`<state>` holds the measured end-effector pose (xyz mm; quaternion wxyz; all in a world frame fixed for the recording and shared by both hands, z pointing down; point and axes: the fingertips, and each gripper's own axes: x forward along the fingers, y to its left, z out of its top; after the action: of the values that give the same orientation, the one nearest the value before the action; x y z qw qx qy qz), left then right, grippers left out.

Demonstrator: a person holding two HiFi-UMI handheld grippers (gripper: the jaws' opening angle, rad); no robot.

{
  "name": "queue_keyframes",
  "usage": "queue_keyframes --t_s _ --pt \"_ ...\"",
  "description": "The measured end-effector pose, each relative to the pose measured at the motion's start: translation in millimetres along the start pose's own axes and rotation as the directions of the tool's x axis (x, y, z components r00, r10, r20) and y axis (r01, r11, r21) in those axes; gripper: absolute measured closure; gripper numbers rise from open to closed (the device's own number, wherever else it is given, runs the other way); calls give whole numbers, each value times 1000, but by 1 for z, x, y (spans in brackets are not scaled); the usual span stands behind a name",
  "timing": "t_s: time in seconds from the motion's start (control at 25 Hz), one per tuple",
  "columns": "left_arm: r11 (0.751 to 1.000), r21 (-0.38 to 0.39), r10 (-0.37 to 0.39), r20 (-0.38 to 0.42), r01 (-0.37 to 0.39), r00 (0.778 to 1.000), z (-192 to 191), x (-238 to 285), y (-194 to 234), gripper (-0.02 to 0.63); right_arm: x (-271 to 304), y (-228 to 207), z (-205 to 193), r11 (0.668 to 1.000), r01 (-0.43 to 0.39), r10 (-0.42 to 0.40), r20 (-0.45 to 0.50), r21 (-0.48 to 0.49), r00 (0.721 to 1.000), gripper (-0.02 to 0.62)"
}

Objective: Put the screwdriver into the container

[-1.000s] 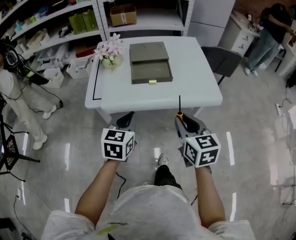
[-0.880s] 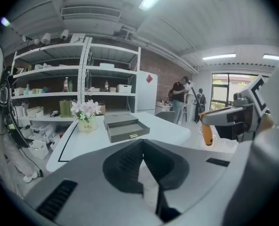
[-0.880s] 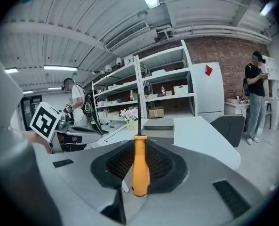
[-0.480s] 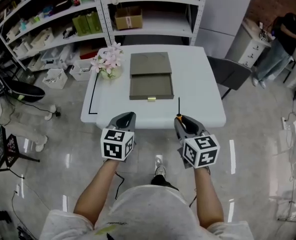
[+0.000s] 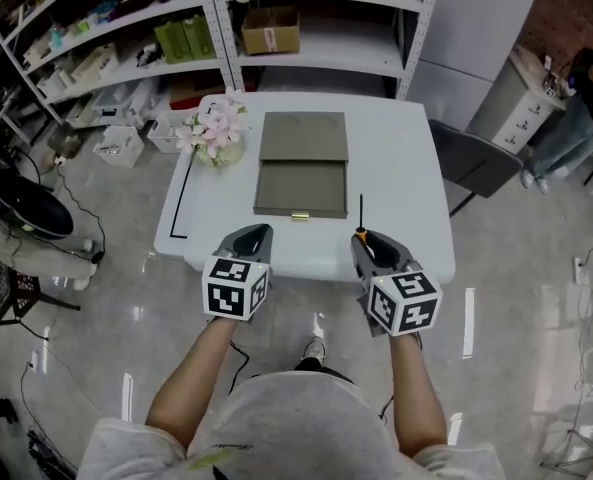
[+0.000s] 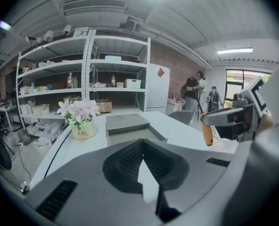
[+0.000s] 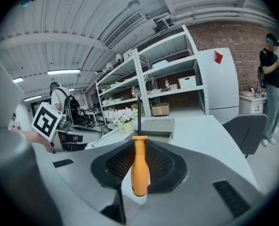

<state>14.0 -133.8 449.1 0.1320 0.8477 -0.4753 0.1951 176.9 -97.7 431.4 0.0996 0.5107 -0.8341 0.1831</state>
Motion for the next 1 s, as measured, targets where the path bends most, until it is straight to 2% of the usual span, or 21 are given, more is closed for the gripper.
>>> queue_keyframes --t_s 0.68,1.0 --pt "995 -29 100 8 -100 995 14 22 28 601 46 -19 23 992 -103 102 -29 -75 994 520" --pt "995 -44 92 -2 -92 996 11 45 55 601 85 -20 27 985 -117 107 -87 -124 990 522"
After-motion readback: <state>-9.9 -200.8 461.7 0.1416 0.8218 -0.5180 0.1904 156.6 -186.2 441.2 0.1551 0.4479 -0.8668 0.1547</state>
